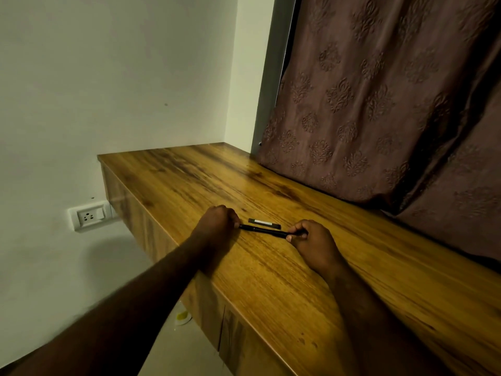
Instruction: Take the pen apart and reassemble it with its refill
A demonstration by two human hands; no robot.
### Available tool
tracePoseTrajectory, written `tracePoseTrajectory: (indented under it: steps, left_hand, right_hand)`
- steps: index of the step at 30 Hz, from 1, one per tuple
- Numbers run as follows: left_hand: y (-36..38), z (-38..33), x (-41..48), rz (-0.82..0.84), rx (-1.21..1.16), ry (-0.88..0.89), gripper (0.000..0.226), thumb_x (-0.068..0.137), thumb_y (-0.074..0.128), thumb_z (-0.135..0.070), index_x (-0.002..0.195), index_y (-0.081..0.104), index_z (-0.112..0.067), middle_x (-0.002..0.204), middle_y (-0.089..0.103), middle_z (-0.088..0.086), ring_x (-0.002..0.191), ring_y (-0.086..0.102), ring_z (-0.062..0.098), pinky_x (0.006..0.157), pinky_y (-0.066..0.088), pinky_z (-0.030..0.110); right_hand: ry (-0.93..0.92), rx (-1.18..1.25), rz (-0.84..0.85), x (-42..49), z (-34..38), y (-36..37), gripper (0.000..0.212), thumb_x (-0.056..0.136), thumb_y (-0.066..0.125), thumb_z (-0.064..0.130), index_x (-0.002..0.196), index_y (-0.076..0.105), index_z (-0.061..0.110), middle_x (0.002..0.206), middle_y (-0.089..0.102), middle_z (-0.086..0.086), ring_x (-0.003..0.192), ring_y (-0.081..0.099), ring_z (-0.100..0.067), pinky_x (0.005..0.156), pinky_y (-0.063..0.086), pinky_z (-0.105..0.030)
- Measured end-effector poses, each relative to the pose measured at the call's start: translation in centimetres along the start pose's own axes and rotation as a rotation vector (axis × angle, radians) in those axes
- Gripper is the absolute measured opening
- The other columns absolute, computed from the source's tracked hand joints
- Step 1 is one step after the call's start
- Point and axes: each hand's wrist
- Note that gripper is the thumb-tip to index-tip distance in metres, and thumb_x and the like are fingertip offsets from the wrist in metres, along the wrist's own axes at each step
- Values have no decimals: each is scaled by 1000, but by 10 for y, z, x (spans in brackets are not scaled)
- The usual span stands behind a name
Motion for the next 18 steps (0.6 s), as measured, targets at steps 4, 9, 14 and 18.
tracePoseTrajectory:
  steps: [4,9,14,18]
  left_hand:
    - [-1,-1,-2,-33,-78,-18,16,82,66,-15,70,60,-23,82,58,-2,74,58,14,66,43,22]
    - [-5,1,-4,-36,-154,-58,6,75,67,-6,76,65,-12,87,69,4,78,65,20,71,51,29]
    - [-7,7,-2,-12,-182,-87,3,76,67,-14,76,67,-17,80,71,2,74,68,19,66,53,29]
    - [-8,1,-7,-54,-144,-48,28,81,52,-36,78,71,-15,71,70,2,65,65,18,58,52,31]
  right_hand:
    - [-1,14,12,0,-1,0,8,82,71,15,89,68,17,76,58,11,71,55,-8,60,38,-22]
    - [18,30,36,0,-2,-2,16,80,72,21,94,65,23,91,63,8,82,56,-8,72,46,-28]
    - [39,84,-15,-2,0,-2,9,82,69,20,89,65,23,83,62,9,76,56,-8,69,46,-26]
    - [51,83,-39,-5,4,-2,7,83,69,24,87,68,18,78,63,10,71,55,-6,66,44,-26]
Point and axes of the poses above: each hand's wrist, its own x-axis towards the middle knuckle, its own y-axis out of the palm, z = x × y
